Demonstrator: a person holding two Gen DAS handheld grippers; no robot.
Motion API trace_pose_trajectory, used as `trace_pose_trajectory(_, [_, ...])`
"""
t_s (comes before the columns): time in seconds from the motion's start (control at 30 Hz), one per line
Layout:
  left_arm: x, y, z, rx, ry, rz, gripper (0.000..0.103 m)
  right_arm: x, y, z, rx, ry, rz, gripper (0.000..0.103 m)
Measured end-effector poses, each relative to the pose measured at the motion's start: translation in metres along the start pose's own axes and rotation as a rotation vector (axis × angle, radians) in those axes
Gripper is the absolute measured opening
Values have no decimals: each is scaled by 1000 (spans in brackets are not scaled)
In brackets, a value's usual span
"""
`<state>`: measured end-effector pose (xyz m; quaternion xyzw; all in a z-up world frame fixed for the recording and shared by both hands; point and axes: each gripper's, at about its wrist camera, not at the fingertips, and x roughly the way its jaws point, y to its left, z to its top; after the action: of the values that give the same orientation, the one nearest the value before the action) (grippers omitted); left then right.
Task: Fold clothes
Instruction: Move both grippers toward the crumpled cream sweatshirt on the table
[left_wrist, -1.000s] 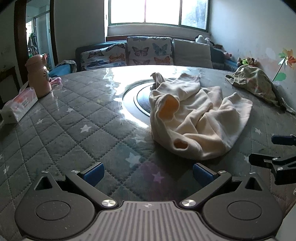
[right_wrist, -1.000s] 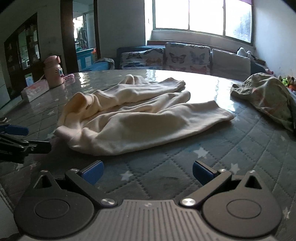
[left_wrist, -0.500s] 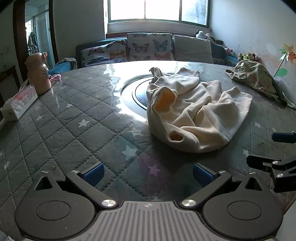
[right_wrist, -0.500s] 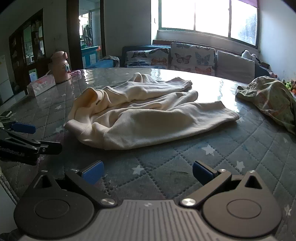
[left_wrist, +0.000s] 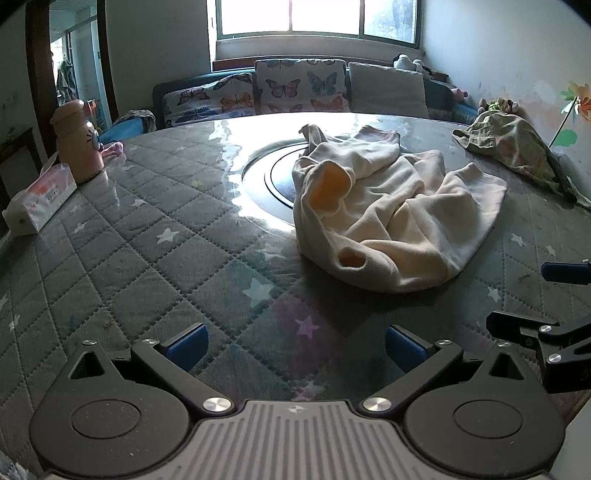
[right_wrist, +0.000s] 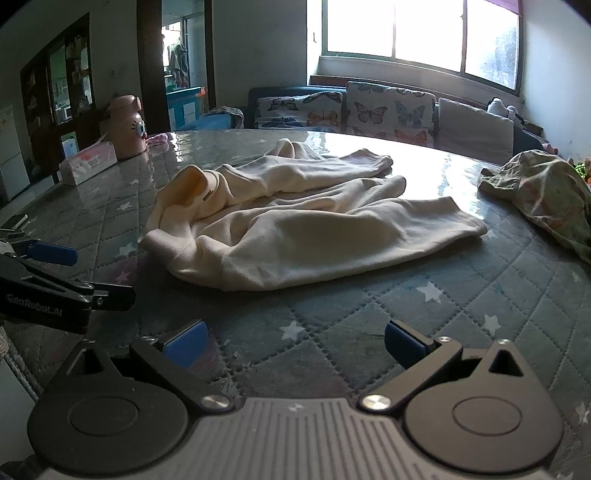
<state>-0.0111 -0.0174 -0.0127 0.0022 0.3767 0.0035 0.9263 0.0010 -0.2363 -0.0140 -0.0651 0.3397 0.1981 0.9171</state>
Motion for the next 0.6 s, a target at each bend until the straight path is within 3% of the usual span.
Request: trace_pose_trajectory(0.6, [6,-2,5,2,9,5,103,3,5,3,-1,4,25,103])
